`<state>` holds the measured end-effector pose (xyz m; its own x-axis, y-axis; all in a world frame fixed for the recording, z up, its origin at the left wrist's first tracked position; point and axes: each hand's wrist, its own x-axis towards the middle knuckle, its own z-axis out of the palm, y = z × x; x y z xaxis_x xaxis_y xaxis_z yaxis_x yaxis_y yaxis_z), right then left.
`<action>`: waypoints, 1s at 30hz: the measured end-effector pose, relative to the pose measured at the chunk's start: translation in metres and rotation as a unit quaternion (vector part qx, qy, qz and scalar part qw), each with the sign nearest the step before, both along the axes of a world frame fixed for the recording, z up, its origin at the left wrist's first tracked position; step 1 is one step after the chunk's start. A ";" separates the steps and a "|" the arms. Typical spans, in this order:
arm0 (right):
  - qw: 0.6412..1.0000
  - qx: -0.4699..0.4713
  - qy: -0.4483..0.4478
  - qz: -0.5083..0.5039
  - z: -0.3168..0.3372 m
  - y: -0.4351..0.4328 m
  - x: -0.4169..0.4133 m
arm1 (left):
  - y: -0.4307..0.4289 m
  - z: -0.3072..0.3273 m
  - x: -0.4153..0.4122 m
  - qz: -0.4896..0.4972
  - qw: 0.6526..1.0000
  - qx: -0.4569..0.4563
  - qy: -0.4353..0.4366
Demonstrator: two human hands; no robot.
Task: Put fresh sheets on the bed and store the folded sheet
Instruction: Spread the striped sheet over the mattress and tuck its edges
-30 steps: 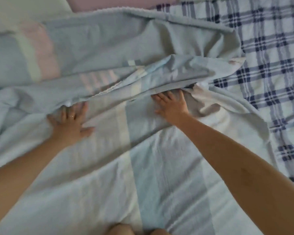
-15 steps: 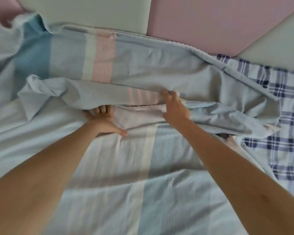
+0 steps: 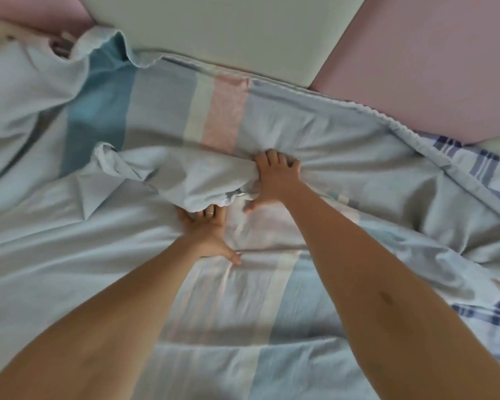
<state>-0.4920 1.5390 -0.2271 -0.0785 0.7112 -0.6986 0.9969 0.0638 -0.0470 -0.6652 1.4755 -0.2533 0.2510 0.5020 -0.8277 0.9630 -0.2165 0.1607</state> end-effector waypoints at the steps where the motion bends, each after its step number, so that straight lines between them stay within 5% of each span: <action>1: 1.000 -0.007 -0.009 -0.009 -0.002 0.007 -0.004 | 0.000 0.001 0.000 -0.001 1.000 0.004 0.004; 10: 0.997 0.071 0.013 0.010 -0.012 0.007 -0.001 | 0.010 0.004 0.003 0.019 0.998 -0.049 -0.018; 22: 0.999 0.029 -0.010 0.013 -0.010 0.009 -0.007 | 0.007 -0.005 -0.004 0.030 0.998 -0.047 -0.038; 25: 0.993 0.029 0.046 -0.102 0.011 0.010 -0.012 | 0.006 0.004 -0.006 0.023 0.998 -0.024 -0.049; 26: 0.970 0.050 0.101 -0.215 0.018 0.012 -0.013 | 0.004 0.004 -0.005 0.025 0.998 -0.009 -0.049; 28: 0.861 0.164 0.154 -0.456 0.042 0.015 -0.018 | 0.006 0.008 -0.006 0.025 0.997 0.025 -0.065; 30: 0.803 0.280 0.022 -0.526 0.070 0.012 -0.027 | 0.009 0.017 -0.013 0.011 0.996 0.018 -0.085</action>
